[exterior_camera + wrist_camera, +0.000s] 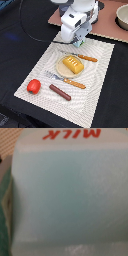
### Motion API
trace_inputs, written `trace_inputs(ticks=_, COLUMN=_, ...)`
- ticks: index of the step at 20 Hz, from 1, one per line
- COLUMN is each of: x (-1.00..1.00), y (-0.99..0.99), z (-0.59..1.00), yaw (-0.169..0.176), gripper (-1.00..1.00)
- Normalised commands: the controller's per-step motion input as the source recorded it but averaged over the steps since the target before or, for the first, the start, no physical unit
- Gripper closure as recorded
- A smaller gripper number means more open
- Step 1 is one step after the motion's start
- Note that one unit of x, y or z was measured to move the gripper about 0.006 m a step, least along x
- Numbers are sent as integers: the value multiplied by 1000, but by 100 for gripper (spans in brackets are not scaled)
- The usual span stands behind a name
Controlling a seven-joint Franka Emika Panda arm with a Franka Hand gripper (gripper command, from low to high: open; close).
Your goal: Interact with the objects in diverse but meaningful ways.
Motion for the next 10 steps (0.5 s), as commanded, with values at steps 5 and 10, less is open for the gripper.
trace_inputs(ticks=5, x=490, y=167, z=-11, yaw=0, gripper=-100)
trace_inputs(ticks=10, x=470, y=165, z=0, yaw=-4, gripper=-100)
